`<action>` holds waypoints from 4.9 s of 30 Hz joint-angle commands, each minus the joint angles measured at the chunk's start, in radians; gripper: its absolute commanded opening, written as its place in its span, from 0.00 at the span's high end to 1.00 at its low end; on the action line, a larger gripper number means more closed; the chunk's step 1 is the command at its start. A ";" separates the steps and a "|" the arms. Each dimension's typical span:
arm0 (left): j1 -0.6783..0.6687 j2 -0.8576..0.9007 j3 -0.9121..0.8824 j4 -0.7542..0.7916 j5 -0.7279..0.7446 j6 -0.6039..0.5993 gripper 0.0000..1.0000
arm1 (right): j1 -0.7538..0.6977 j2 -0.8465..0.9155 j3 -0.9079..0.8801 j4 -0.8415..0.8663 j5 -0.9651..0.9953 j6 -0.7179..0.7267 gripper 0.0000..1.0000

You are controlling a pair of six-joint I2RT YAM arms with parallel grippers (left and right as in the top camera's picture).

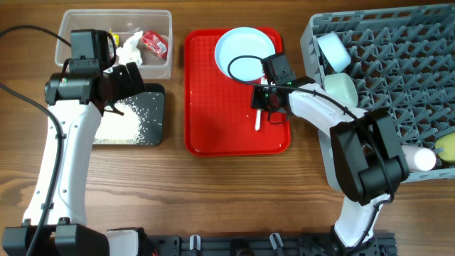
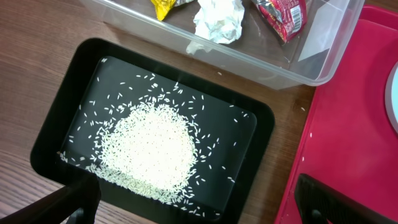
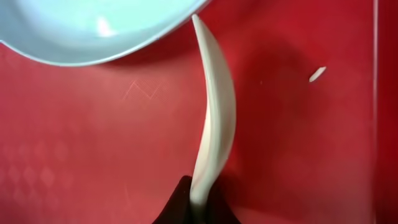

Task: Sort waste into correct bins and load items into the dishwasher rack
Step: 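Place the white spoon into the rack with the right gripper, then grasp the light-blue plate on the red tray with the right gripper, then stand the light-blue plate upright in the rack's back right slots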

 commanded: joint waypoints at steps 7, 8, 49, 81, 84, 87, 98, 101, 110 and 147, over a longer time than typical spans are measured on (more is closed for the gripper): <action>0.006 -0.007 0.007 0.002 -0.009 -0.016 0.00 | 0.006 -0.089 0.018 -0.154 -0.025 -0.068 0.96; 0.006 -0.007 0.007 0.002 -0.009 -0.016 0.00 | 0.005 -0.182 0.026 -0.200 -0.020 -0.078 0.96; 0.006 -0.007 0.007 0.002 -0.009 -0.016 0.00 | -0.679 -0.786 0.048 -0.489 -0.253 -0.235 0.47; 0.006 -0.007 0.007 0.002 -0.009 -0.016 0.00 | -0.085 0.317 0.494 -0.219 0.088 0.199 0.96; 0.006 -0.007 0.007 0.002 -0.009 -0.016 0.00 | -0.095 0.290 0.505 -0.248 0.077 0.121 0.96; 0.006 -0.007 0.007 0.002 -0.009 -0.016 0.00 | -0.097 0.197 0.525 -0.318 0.119 0.018 0.96; 0.006 -0.007 0.008 0.002 -0.009 -0.016 0.00 | -0.109 -0.294 0.528 -0.409 0.945 -0.341 0.96; 0.006 -0.007 0.007 0.002 -0.009 -0.016 0.00 | -0.170 -0.354 0.528 -0.438 1.100 -0.392 0.96; 0.006 -0.007 0.007 0.002 -0.009 -0.016 0.00 | -0.384 -0.364 0.501 -0.526 1.068 -0.447 0.96; 0.006 -0.007 0.007 0.002 -0.009 -0.016 0.00 | -0.475 -0.105 0.467 -0.475 0.523 -0.617 0.44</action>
